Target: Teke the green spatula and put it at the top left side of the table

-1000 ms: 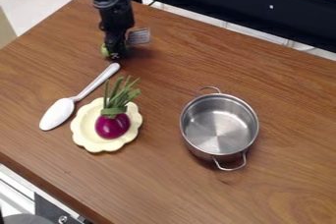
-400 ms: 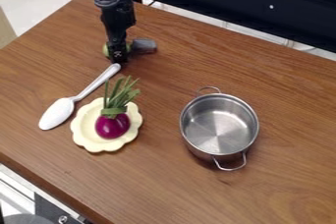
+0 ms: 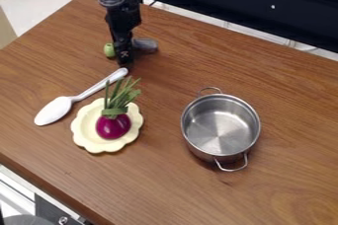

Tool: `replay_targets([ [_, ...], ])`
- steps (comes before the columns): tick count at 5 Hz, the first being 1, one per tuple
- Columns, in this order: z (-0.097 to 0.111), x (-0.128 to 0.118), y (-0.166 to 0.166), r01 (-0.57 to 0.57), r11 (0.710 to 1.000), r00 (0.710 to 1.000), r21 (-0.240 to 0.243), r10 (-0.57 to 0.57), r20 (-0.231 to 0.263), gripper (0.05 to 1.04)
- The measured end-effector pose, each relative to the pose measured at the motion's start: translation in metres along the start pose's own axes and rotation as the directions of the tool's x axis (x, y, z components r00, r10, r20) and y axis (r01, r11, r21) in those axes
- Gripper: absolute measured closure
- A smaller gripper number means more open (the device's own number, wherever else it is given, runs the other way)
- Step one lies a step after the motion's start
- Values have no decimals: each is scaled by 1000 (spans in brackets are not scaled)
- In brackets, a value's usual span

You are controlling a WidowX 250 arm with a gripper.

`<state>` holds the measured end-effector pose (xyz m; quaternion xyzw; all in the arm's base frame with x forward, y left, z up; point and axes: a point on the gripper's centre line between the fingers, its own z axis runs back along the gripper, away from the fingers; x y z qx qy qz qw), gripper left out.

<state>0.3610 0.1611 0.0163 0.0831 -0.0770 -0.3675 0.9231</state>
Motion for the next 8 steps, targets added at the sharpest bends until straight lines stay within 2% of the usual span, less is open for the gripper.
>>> replay_targets([
  [2,46,6,12,-105,992,993,71,100,68,84],
  [3,53,6,0,-116,992,993,57,113,43,84],
  [4,57,14,-19,-92,996,996,19,92,-8,84],
  [6,67,33,-52,-53,999,998,-13,53,-16,84],
  [8,67,57,-72,-124,992,992,-18,124,-25,84],
])
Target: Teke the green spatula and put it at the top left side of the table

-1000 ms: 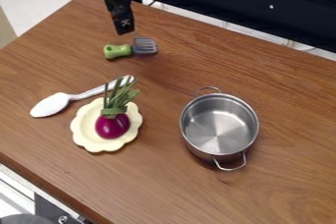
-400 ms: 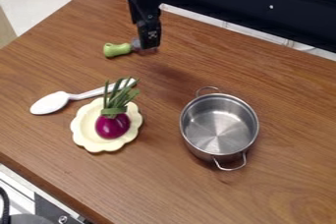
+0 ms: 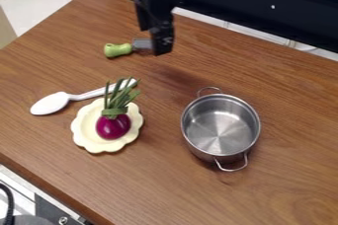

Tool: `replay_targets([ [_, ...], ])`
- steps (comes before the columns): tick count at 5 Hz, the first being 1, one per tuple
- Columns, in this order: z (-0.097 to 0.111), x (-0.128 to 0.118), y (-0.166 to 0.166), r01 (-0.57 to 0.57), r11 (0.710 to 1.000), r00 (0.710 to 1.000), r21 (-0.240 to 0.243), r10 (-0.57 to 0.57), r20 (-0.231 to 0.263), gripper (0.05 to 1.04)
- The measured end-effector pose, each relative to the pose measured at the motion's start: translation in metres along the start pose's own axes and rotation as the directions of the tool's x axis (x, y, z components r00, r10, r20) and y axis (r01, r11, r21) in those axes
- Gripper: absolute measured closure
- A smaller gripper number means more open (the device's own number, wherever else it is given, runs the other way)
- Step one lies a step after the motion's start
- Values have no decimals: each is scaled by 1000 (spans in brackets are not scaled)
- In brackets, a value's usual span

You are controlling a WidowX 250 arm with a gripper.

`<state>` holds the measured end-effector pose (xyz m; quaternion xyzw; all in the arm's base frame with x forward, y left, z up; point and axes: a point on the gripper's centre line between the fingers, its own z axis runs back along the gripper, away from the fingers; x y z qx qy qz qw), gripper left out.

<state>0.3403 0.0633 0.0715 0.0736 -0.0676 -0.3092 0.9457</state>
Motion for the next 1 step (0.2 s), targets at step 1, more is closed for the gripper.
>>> replay_targets([
  [1,10,16,0,-77,997,997,18,77,14,84],
])
